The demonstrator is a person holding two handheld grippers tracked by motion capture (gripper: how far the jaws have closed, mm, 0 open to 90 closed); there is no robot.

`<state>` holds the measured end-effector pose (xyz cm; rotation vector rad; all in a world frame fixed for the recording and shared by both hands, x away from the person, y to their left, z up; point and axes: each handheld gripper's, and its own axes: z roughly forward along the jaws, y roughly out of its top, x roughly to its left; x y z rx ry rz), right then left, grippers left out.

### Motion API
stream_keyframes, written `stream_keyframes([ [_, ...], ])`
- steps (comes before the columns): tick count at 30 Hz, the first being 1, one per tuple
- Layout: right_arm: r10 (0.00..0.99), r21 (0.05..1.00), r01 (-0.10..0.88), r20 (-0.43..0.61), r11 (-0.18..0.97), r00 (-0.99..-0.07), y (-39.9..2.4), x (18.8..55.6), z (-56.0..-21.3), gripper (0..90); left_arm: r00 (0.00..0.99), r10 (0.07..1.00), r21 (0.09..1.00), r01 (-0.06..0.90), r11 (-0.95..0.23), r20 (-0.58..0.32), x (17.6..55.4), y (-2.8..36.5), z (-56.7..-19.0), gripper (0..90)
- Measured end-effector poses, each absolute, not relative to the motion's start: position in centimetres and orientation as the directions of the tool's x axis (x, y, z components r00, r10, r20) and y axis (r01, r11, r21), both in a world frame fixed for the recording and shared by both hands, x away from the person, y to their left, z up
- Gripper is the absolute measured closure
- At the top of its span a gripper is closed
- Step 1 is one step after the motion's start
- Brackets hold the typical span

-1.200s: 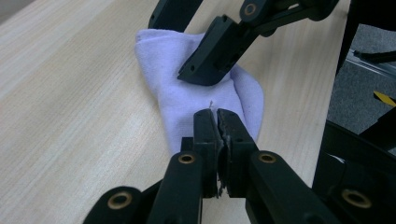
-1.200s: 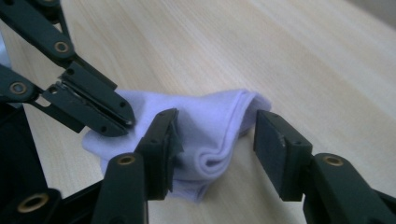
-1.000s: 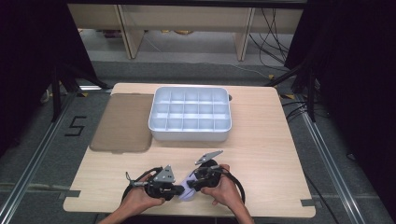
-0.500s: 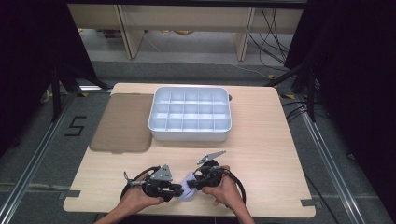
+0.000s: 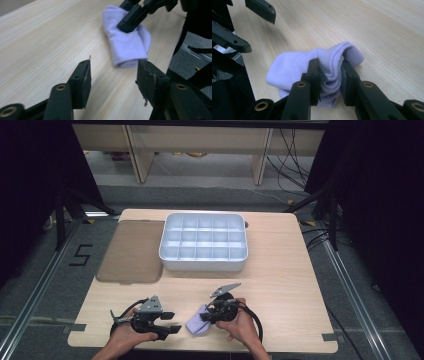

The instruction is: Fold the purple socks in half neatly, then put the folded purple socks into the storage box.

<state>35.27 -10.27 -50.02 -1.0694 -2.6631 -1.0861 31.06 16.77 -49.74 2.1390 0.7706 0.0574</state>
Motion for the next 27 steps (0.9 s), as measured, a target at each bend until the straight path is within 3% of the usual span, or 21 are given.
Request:
stream_keyframes([
  [8,0.562,0.598,0.603,0.286,0.528,-0.776,-10.0,35.1,-49.4,73.8,0.788,0.587,0.718,0.517,-0.465,-0.187,31.3,17.6,-50.3,33.4],
  [16,0.548,0.648,0.552,0.239,0.525,-0.802,-10.0,34.5,-47.8,73.9,0.759,0.621,0.715,0.544,-0.439,-0.196,31.6,17.8,-50.3,29.8],
  [27,0.55,0.667,0.509,0.175,0.545,-0.817,-10.0,33.8,-45.7,73.9,0.777,0.61,0.696,0.524,-0.491,-0.154,31.7,17.8,-50.5,25.4],
])
